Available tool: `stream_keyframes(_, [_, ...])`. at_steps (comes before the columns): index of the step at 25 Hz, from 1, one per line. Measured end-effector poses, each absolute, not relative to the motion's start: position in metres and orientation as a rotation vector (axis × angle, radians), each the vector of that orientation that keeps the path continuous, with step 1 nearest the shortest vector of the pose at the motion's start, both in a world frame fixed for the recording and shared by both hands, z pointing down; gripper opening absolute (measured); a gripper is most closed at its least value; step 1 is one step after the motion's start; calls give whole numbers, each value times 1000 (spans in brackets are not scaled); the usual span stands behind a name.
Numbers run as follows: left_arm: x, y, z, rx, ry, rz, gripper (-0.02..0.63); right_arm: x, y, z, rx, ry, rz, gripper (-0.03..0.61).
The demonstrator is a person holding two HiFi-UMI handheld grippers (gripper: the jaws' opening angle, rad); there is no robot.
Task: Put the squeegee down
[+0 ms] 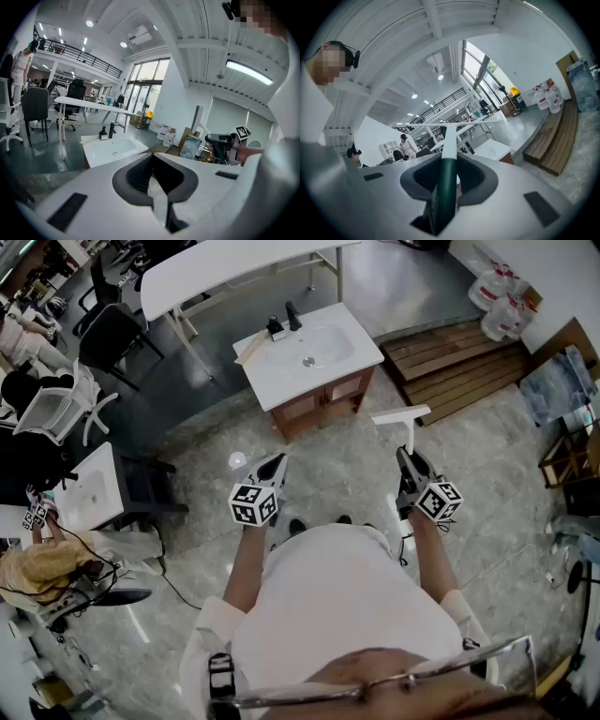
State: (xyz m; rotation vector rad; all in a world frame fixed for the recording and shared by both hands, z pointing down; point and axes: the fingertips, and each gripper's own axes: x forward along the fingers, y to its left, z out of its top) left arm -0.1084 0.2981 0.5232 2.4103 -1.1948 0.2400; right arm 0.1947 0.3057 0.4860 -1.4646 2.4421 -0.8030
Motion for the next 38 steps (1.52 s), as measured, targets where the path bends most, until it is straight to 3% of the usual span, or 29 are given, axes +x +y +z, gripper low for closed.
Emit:
stream_keyframes(18, [-96,304,529,2376,-1236,264,5,208,308,487,-1371,2439,-824,97])
stream_keyframes(38, [-31,322,540,2323,-1276,263,5,256,312,509,-1324,2537,-851,97])
